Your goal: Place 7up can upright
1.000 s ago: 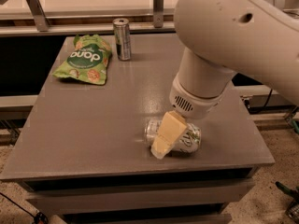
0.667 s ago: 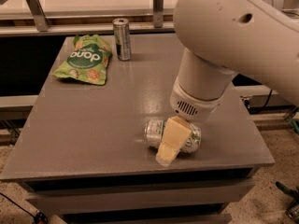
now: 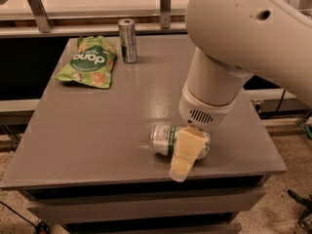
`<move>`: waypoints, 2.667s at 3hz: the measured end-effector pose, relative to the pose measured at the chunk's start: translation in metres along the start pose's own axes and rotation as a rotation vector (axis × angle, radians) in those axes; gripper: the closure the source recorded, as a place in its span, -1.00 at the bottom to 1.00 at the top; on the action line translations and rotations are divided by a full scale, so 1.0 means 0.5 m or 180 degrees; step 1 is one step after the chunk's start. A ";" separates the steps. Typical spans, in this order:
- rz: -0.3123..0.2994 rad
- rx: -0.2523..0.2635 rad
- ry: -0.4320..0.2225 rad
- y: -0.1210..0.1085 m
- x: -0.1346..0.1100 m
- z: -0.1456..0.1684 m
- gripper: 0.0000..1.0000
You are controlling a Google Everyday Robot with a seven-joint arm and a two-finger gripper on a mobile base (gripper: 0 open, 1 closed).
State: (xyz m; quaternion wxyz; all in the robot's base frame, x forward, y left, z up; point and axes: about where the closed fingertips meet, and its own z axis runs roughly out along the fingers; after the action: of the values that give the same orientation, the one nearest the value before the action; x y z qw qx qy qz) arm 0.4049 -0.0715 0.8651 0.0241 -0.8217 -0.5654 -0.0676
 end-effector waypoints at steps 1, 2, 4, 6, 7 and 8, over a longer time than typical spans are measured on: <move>-0.0046 -0.0070 0.0025 -0.007 -0.001 0.004 -1.00; -0.0209 -0.0083 0.0147 -0.004 -0.008 0.021 -1.00; -0.0646 0.0017 0.0175 -0.005 -0.007 0.046 -1.00; -0.0767 0.0017 0.0225 -0.006 0.008 0.033 -0.03; -0.0846 -0.0123 0.0384 -0.026 0.018 0.004 0.43; -0.0826 -0.0147 0.0439 -0.025 0.021 -0.017 0.90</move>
Offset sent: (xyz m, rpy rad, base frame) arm -0.0001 -0.0072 -0.0266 0.0684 -0.0660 0.1394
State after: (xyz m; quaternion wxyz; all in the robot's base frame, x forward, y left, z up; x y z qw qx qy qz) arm 0.3964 -0.0581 0.8746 0.0351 -0.7355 -0.6621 -0.1395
